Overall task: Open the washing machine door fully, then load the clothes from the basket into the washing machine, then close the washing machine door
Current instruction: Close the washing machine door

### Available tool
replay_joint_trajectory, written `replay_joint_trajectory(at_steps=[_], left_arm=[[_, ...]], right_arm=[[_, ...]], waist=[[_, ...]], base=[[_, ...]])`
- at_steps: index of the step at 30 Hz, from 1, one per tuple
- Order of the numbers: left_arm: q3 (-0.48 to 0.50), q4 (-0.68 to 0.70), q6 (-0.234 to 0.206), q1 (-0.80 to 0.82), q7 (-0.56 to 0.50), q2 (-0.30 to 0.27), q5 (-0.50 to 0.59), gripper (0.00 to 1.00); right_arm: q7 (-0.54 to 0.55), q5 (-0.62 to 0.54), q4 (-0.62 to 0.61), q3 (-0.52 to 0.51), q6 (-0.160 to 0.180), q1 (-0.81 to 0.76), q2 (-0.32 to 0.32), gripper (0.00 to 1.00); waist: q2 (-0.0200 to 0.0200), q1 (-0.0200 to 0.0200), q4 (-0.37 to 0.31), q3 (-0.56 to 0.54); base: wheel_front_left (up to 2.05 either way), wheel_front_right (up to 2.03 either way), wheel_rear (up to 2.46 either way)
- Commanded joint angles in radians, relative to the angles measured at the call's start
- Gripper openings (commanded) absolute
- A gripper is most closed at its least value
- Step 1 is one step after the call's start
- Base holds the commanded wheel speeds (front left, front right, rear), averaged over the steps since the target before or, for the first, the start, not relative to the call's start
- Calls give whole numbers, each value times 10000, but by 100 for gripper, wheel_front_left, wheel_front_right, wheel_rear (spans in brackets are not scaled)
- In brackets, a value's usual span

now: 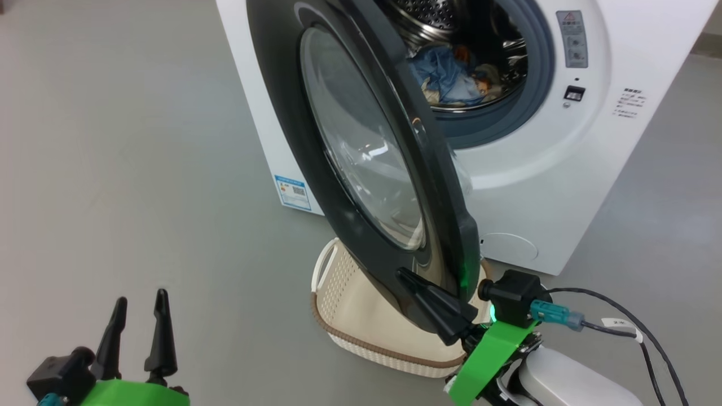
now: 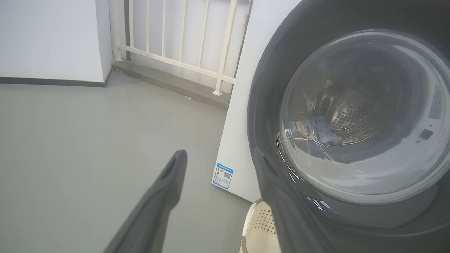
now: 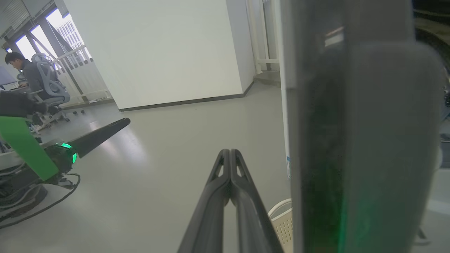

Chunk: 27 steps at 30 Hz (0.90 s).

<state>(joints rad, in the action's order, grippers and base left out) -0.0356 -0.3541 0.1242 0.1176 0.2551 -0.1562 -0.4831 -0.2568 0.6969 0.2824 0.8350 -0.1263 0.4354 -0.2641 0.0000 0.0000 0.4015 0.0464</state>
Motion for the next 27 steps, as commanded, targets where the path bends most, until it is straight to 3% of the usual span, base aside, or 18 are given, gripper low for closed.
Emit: replay_joint_trajectory(at_steps=[1, 16, 27], left_arm=[[335, 179, 49, 460, 66, -148, -40, 100], [431, 62, 63, 617, 66, -121, -15, 100], [411, 246, 64, 705, 66, -96, -53, 100]], right_arm=[[-49, 181, 11, 110, -44, 285, 18, 0], [-49, 530, 1052, 376, -44, 651, -158, 0], [-49, 452, 1360, -753, -44, 897, -660, 0]], waist=[[0, 0, 135, 143], [0, 0, 241, 262], [0, 0, -6, 635]], base=[[0, 0, 0], [0, 0, 0], [0, 0, 0]])
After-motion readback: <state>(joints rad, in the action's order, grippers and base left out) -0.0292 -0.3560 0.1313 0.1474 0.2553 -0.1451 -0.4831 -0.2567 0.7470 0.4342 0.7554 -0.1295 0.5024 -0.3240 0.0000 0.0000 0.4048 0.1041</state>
